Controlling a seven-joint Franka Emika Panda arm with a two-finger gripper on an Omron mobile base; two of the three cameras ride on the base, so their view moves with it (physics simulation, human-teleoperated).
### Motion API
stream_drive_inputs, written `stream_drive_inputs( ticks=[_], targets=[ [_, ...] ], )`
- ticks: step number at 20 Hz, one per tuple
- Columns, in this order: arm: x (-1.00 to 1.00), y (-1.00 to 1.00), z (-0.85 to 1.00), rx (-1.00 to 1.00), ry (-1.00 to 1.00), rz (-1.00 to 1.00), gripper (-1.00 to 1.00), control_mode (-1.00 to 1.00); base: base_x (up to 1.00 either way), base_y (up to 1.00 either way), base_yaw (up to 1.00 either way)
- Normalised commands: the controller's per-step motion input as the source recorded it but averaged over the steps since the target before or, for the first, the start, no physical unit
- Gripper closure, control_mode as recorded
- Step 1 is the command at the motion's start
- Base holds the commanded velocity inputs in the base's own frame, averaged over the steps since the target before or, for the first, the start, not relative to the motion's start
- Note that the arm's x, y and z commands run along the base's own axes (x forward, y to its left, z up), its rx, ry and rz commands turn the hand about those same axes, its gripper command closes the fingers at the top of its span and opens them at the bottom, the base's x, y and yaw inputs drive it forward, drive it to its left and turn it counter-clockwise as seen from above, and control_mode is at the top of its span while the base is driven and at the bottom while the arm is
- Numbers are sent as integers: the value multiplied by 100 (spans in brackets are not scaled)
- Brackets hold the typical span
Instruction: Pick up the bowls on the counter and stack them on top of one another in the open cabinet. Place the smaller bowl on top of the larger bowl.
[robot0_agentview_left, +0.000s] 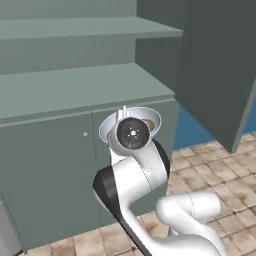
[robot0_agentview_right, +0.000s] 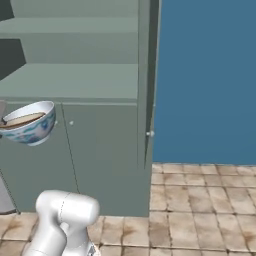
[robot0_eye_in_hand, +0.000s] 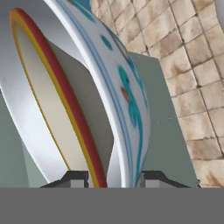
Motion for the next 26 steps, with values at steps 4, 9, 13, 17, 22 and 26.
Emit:
stream_drive_inputs(
  ticks=[4,9,13,17,22,26],
  targets=[
    [0,0,0,0,0,0,100,100,77,-5,14],
    [0,0,0,0,0,0,100,100,73,0,12],
    [0,0,0,0,0,0,100,100,64,0,12],
    [0,0,0,0,0,0,100,100,50,0,13],
    [0,0,0,0,0,0,100,100,38,26,16],
    [0,0,0,0,0,0,100,100,22,52,20]
  ],
)
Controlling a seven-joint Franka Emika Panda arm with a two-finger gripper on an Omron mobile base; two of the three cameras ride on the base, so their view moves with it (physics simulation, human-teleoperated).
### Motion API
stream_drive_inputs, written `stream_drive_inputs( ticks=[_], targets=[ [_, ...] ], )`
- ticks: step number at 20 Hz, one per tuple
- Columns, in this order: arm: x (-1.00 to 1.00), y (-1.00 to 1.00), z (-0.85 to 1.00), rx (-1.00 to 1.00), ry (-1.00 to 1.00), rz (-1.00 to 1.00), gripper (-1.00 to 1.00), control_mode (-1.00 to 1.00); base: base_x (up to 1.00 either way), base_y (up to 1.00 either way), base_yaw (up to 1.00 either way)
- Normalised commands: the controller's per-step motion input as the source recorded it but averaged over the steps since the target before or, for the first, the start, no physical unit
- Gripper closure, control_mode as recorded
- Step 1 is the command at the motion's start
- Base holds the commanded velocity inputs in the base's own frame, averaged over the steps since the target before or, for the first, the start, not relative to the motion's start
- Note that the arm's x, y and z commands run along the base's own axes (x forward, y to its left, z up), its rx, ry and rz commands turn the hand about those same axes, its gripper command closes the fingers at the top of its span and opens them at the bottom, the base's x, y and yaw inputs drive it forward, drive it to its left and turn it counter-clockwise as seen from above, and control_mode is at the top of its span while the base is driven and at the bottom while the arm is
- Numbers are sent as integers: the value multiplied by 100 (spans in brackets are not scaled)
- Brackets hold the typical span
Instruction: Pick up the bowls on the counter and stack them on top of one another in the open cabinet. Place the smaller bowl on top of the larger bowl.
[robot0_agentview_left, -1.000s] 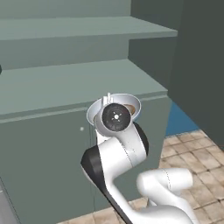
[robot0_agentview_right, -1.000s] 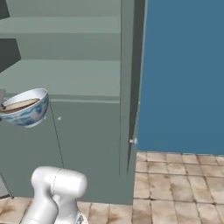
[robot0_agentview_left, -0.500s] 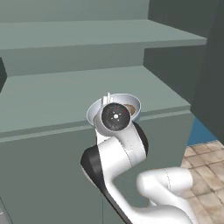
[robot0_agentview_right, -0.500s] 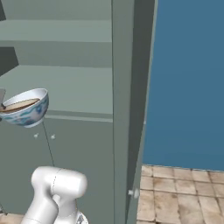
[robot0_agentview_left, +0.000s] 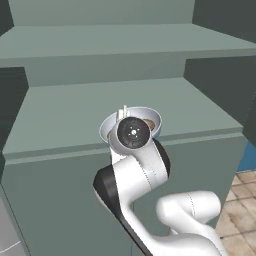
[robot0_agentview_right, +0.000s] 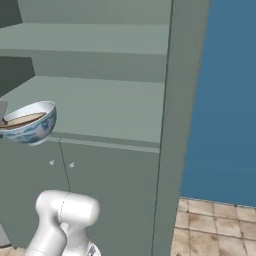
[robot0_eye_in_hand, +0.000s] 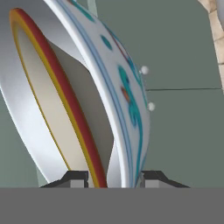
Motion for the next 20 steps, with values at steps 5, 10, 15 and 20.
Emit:
stream_drive_inputs(
  ticks=[5,10,15,20],
  targets=[
    [0,0,0,0,0,0,100,100,24,36,11],
    [1,0,0,0,0,0,100,-100,0,2,1],
    [33,0,0,0,0,0,100,-100,0,0,0],
    [48,-5,0,3,0,0,100,-100,0,0,0]
  ],
)
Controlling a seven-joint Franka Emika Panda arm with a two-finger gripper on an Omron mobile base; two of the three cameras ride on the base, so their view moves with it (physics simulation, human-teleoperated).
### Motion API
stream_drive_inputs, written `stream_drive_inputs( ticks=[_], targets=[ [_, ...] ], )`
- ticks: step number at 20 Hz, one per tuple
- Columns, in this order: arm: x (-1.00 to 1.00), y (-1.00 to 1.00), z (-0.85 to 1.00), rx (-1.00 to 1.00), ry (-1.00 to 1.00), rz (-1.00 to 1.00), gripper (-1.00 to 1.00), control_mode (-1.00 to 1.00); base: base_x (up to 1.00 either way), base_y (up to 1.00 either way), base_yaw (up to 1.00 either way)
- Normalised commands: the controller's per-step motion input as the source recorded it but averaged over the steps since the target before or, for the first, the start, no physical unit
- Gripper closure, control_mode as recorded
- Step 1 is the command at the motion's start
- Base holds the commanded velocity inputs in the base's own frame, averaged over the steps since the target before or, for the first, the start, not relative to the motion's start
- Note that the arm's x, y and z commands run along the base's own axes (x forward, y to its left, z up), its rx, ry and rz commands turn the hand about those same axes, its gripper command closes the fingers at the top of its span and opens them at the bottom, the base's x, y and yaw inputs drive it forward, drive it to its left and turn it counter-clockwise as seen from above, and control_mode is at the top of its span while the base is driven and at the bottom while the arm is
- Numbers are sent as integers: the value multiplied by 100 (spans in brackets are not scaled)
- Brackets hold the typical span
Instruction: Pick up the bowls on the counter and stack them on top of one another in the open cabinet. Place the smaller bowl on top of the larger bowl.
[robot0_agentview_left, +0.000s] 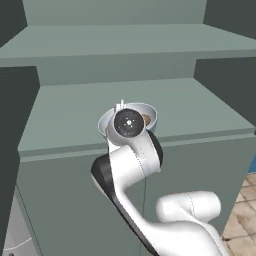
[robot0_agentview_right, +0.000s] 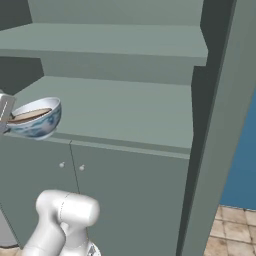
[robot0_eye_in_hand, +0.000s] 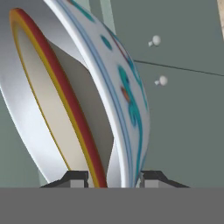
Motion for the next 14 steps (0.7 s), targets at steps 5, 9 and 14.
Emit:
stream_drive_inputs(
  ticks=[5,9,14],
  targets=[
    [46,-16,0,7,0,0,100,-100,0,0,0],
    [47,-20,0,6,0,0,100,-100,0,0,0],
    [58,-12,0,5,0,0,100,-100,0,0,0]
  ],
)
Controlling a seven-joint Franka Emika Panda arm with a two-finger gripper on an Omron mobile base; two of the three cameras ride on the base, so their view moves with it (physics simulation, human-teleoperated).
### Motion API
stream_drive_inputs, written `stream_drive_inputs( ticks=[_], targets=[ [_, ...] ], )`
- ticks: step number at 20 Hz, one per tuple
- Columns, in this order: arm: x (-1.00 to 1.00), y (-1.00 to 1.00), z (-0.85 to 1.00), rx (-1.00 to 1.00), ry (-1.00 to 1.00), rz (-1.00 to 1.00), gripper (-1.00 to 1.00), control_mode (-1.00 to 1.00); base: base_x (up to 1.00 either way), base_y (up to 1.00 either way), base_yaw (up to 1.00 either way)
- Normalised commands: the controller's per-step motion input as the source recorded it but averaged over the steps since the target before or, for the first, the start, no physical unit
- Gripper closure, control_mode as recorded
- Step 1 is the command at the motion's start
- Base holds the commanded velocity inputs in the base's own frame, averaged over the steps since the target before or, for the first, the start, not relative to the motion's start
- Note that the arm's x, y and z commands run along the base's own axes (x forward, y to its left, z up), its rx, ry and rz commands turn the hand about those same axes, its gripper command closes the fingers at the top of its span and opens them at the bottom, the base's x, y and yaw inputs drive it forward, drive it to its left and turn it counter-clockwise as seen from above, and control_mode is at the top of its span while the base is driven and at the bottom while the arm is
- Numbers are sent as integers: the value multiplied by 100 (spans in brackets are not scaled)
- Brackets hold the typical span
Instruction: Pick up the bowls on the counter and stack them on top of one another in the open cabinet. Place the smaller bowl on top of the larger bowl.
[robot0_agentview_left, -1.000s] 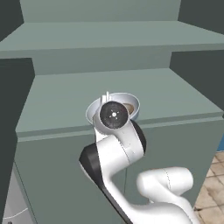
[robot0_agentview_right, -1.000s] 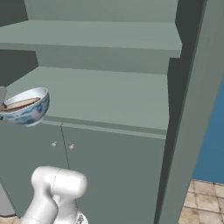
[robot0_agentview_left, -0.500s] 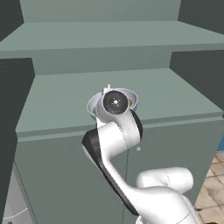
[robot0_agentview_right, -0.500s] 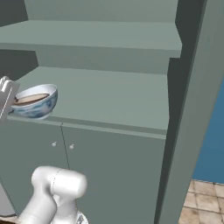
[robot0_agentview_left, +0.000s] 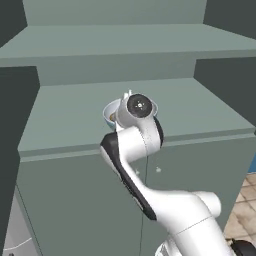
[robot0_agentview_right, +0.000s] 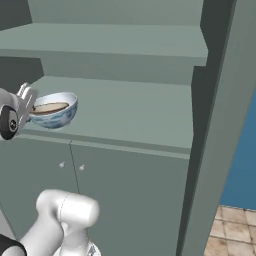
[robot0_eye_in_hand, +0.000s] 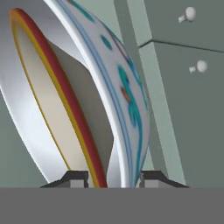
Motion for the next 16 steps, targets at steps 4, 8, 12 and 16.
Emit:
stream_drive_inputs(
  ticks=[4,8,12,16],
  targets=[
    [58,-1,0,1,0,0,100,-100,0,0,0],
    [51,0,0,1,0,0,100,-100,0,0,0],
    [52,0,-3,1,0,0,100,-100,0,0,0],
    [53,0,-8,0,0,0,100,-100,0,0,0]
  ],
)
